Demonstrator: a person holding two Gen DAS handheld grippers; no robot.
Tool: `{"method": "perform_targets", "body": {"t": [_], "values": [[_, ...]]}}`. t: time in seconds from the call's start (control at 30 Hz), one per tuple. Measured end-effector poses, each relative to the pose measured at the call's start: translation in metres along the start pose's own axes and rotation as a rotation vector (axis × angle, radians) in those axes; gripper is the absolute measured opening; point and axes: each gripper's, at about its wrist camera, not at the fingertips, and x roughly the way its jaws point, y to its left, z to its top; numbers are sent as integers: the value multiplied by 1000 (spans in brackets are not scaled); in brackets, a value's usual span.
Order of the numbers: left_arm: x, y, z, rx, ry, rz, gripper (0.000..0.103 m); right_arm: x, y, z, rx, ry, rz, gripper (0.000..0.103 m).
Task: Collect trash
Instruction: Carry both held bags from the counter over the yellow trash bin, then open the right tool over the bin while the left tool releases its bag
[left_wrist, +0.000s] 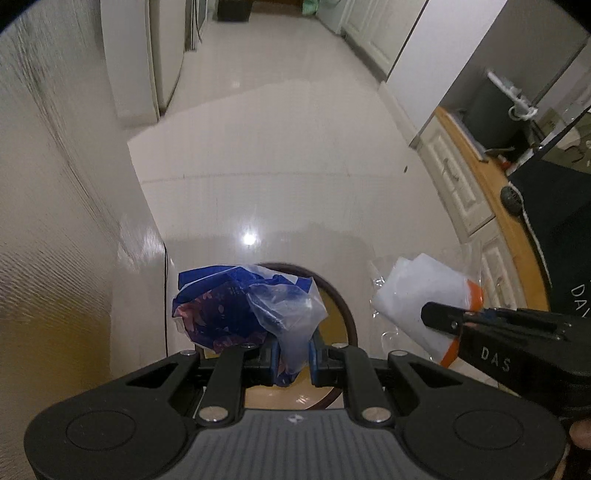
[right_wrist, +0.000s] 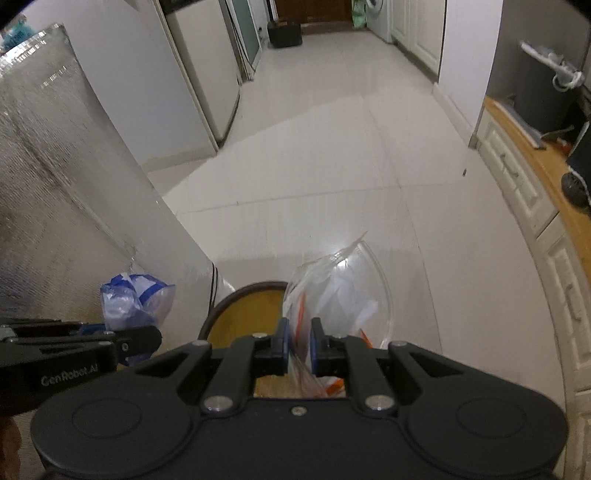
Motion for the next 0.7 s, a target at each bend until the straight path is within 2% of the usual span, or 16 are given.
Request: {"method": "perform_targets", "body": {"t": [0.33,0.7], "values": [[56,13,3,-28,113,9,16,42,0,-2,-35,109,6,12],[93,27,5,-67,183,-8,17,76,0,4,-32,167,18,13]]}}
